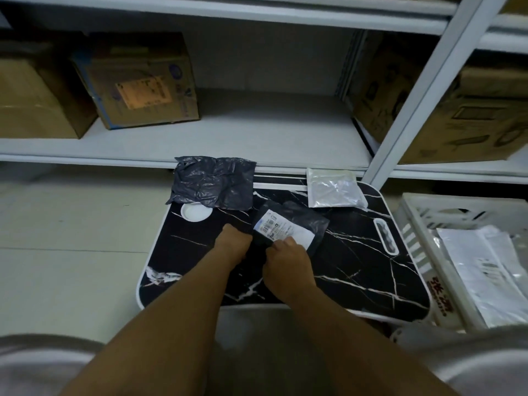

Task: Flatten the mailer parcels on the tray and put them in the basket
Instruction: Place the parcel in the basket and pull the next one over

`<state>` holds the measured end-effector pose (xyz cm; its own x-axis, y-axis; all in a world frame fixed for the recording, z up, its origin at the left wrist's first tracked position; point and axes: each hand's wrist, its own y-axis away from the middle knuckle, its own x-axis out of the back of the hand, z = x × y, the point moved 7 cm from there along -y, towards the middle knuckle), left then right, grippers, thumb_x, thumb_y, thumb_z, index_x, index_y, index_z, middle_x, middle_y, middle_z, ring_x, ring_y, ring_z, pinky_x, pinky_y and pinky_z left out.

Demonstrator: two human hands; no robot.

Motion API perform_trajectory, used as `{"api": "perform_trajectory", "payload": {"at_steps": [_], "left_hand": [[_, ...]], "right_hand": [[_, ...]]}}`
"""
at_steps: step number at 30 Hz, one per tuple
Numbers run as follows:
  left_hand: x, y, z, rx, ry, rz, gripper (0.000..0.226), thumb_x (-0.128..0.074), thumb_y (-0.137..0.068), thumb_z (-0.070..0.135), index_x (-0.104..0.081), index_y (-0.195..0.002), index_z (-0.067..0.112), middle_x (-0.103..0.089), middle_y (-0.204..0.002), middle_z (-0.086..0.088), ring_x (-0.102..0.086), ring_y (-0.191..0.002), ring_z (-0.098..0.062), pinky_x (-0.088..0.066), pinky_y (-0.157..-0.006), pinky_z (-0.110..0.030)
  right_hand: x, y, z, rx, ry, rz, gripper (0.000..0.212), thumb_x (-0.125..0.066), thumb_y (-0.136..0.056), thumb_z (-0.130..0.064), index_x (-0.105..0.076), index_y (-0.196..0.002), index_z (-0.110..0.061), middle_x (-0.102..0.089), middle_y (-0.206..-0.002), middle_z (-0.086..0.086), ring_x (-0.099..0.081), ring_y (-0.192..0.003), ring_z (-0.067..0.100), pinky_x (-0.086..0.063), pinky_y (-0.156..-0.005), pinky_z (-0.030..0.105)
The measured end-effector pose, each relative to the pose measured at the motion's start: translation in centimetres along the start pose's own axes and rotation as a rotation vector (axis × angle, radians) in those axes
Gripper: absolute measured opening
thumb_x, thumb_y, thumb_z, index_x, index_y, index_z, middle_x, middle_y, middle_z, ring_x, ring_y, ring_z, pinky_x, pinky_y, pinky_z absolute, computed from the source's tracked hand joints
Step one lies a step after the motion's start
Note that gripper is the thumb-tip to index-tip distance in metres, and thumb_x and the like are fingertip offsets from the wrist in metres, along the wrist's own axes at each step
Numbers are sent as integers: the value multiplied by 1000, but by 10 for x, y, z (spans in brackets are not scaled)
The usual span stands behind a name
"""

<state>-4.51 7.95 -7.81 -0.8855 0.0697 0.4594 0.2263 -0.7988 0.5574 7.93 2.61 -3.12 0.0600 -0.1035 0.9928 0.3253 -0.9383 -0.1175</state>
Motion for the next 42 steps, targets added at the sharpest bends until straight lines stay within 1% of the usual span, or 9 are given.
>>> {"api": "perform_trajectory", "payload": {"at_steps": [5,10,13,17,20,24,27,31,42], "left_hand": [[-2,25,-28,51,-112,-7,19,-58,-84,15,-61,-94,-1,-65,-103,-24,-64,-97,-38,-54,-89,-45],[-11,60,-14,-137,-532,4,27,-56,-87,19,-60,-108,1,-62,-113,-18,-60,-104,-32,-48,-83,-33],[-24,80,0,-354,-721,107,46,-55,-91,34,-45,-128,9,-42,-131,-15,-46,-120,-32,-43,-96,-40],[-57,102,0,-707,-1050,129,60,-24,-101,42,-1,-152,22,8,-159,-11,6,-147,-28,-12,-118,-48],[-65,96,-26,-725,-1124,122,62,-13,-100,44,19,-147,20,25,-155,-7,20,-145,-24,1,-119,-49],[-62,101,-44,-796,-1044,136,65,-17,-90,48,-19,-146,16,-17,-156,-10,-24,-143,-27,-29,-109,-51],[-68,98,-50,-790,-1027,50,72,3,-84,53,0,-149,21,7,-157,-2,0,-147,-22,-12,-117,-43],[-61,97,-18,-818,-890,172,38,-37,-99,34,-47,-133,21,-46,-138,0,-45,-121,-23,-41,-97,-33],[-68,98,8,-841,-1010,210,27,-49,-90,10,-49,-116,15,-50,-119,-2,-45,-108,-19,-40,-93,-28]], "right_hand": [[0,36,-8,27,50,-43,18,-78,-57,-29,-64,-51,-20,-55,-54,-5,-52,-59,19,-39,-49,28],[1,59,13,-109,-15,-155,16,-63,-79,-26,-70,-75,-12,-64,-75,5,-59,-72,23,-47,-65,33],[7,62,24,-190,-111,-9,9,-70,-63,-19,-63,-64,-12,-59,-63,4,-57,-54,22,-45,-49,29],[-4,61,24,-213,-83,-35,44,-45,-95,-30,-50,-136,-13,-47,-144,8,-44,-134,27,-40,-103,44],[-18,67,21,-191,-40,-119,57,-31,-93,-42,-51,-139,-15,-49,-144,7,-46,-134,24,-43,-101,47],[-44,83,20,-101,-86,-208,60,-33,-91,-55,-55,-134,-19,-56,-138,6,-52,-128,24,-42,-98,48],[-46,85,24,-139,-81,-174,58,-27,-95,-54,-57,-132,-21,-56,-138,4,-54,-126,23,-42,-97,46],[-41,66,27,-159,-216,-172,43,-39,-101,-27,-43,-143,-18,-40,-150,3,-36,-139,25,-31,-111,43],[-15,51,39,-267,-57,-89,21,-49,-94,-16,-56,-114,-15,-56,-112,3,-52,-103,22,-43,-86,36]]}}
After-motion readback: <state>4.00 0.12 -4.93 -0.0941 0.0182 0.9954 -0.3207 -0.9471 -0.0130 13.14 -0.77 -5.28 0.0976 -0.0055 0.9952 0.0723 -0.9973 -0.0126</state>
